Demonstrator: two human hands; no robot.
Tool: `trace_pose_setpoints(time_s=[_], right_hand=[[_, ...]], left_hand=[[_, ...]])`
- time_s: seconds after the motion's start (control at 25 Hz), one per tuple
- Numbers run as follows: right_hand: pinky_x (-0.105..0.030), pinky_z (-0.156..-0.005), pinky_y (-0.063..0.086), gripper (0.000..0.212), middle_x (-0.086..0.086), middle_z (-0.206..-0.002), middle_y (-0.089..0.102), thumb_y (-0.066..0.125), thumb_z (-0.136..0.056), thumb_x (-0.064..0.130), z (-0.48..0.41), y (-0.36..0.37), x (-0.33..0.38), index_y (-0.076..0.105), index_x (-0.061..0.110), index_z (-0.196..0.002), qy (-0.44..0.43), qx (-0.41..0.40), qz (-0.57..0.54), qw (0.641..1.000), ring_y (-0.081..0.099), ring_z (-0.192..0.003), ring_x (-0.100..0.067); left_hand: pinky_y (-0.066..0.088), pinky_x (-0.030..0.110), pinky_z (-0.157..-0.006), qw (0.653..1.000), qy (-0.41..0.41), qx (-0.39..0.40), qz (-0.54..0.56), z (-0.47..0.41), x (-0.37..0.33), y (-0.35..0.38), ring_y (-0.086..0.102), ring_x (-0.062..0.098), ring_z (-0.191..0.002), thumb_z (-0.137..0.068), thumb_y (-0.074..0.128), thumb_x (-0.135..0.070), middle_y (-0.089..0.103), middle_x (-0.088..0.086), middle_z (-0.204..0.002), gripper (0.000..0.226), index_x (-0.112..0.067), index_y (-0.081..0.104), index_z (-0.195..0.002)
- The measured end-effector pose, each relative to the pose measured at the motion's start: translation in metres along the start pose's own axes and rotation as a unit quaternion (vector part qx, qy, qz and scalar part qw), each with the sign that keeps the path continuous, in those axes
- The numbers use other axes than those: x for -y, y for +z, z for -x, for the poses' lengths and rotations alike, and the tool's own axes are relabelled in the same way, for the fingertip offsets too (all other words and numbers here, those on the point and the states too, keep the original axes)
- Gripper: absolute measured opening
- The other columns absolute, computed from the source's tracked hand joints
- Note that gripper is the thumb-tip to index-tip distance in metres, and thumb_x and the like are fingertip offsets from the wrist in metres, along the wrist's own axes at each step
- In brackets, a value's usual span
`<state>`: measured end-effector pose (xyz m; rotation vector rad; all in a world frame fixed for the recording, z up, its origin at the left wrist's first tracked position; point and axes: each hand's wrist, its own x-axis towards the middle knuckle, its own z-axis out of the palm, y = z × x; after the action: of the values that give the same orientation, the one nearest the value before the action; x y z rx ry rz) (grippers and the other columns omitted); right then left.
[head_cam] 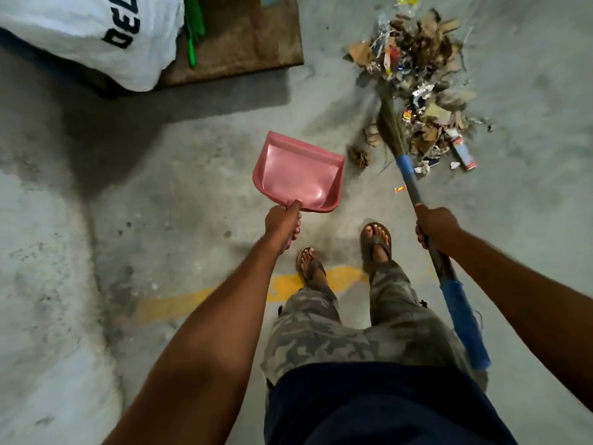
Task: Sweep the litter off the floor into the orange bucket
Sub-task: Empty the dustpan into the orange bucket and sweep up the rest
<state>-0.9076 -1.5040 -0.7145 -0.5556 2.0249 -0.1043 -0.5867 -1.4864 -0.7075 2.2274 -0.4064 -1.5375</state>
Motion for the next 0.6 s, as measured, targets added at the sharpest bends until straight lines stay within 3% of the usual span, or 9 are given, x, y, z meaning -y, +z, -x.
trace_pose_setpoints(time_s=[0.16, 0.32, 0.48, 0.6], right_hand=[[-0.031, -0.047, 0.046, 0.055, -0.015, -0.065, 0.062, 0.054, -0.1, 0.053, 0.029, -0.006, -0.069, 0.062, 0.004, -0.078, 0.014, 0.009, 0.066, 0.998, 0.055, -0.048, -0.027], [-0.033, -0.049, 0.049, 0.055, -0.018, -0.071, 0.065, 0.054, -0.102, 0.049, 0.038, -0.004, -0.114, 0.064, -0.003, -0.088, 0.032, 0.053, 0.13, 0.99, 0.057, -0.05, -0.029], [-0.031, -0.047, 0.047, 0.054, -0.018, -0.06, 0.061, 0.058, -0.102, 0.047, 0.002, -0.017, -0.105, 0.06, -0.002, -0.078, 0.048, 0.039, 0.162, 0.985, 0.055, -0.043, -0.028], [-0.027, -0.042, 0.042, 0.051, -0.016, -0.06, 0.059, 0.057, -0.102, 0.047, -0.035, -0.029, -0.086, 0.06, -0.001, -0.085, 0.058, -0.008, 0.109, 0.992, 0.052, -0.034, -0.025]], left_hand=[[0.033, 0.019, -0.042, 0.997, 0.005, 0.04, -0.07, 0.002, 0.001, 0.008, 0.042, 0.012, -0.036, -0.095, 0.062, -0.037, 0.052, 0.002, -0.056, 0.033, -0.012, 0.059, -0.074], [0.034, 0.024, -0.046, 0.993, -0.015, 0.055, -0.106, 0.002, 0.017, 0.02, 0.044, 0.014, -0.039, -0.089, 0.061, -0.04, 0.055, 0.002, -0.057, 0.032, -0.013, 0.062, -0.072], [0.036, 0.022, -0.042, 0.994, -0.01, 0.053, -0.094, 0.0, 0.025, 0.037, 0.044, 0.012, -0.04, -0.094, 0.061, -0.036, 0.053, 0.001, -0.058, 0.031, -0.011, 0.061, -0.076], [0.037, 0.021, -0.041, 0.993, 0.003, 0.056, -0.106, -0.002, 0.023, 0.059, 0.044, 0.011, -0.041, -0.097, 0.06, -0.036, 0.054, 0.002, -0.059, 0.031, -0.011, 0.062, -0.079]])
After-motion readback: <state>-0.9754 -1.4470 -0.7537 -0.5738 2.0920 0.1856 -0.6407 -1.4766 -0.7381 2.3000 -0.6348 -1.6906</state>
